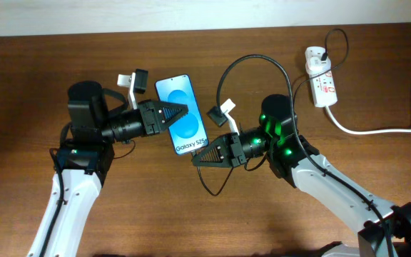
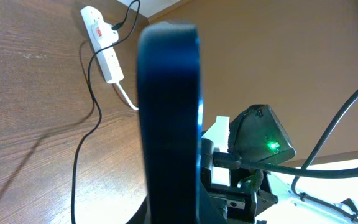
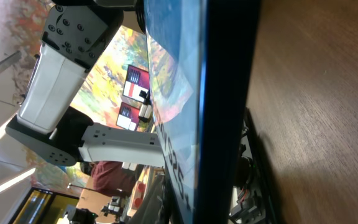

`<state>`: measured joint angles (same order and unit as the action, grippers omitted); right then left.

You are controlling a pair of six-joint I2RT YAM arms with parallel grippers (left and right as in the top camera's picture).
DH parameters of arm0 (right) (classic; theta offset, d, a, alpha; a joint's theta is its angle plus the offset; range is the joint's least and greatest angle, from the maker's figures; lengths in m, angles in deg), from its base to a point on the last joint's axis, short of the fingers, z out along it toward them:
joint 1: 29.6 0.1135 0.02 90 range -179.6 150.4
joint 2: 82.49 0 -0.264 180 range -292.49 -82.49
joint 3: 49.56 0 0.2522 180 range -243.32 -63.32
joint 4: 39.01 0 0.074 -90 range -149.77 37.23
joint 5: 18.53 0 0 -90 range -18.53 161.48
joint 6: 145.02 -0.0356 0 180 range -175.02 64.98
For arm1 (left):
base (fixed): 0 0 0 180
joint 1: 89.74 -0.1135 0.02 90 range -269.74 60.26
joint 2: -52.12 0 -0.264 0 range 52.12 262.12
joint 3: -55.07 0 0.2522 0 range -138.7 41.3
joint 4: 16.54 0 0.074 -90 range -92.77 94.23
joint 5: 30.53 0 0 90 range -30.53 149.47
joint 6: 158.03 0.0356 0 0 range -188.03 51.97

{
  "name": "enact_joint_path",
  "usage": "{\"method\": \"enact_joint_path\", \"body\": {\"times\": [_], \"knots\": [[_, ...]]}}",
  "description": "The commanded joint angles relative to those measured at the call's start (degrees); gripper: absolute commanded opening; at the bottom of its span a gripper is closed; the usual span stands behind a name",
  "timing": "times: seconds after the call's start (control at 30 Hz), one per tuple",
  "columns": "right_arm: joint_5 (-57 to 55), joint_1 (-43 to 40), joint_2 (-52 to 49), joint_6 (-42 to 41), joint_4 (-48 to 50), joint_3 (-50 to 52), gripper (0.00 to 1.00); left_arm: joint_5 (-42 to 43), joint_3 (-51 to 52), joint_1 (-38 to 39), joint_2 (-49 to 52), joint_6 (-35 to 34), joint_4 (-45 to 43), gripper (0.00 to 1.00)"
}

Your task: Plug charger to phone and switch on socket

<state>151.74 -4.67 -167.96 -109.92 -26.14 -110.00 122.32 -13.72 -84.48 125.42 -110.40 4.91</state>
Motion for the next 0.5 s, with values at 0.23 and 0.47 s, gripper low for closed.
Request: {"method": "enact_joint_path", "body": {"times": [0.23,0.47], "knots": [[-16.3,-2.5,1.5,0.3,4.5,-5.9,0.04,10.6,4.4,9.0,-0.2,6.2,4.0,0.0],[-16.3,-2.5,1.5,0.3,4.5,-6.9,0.04,10.7,4.4,9.0,-0.2,6.2,6.4,0.0]]}}
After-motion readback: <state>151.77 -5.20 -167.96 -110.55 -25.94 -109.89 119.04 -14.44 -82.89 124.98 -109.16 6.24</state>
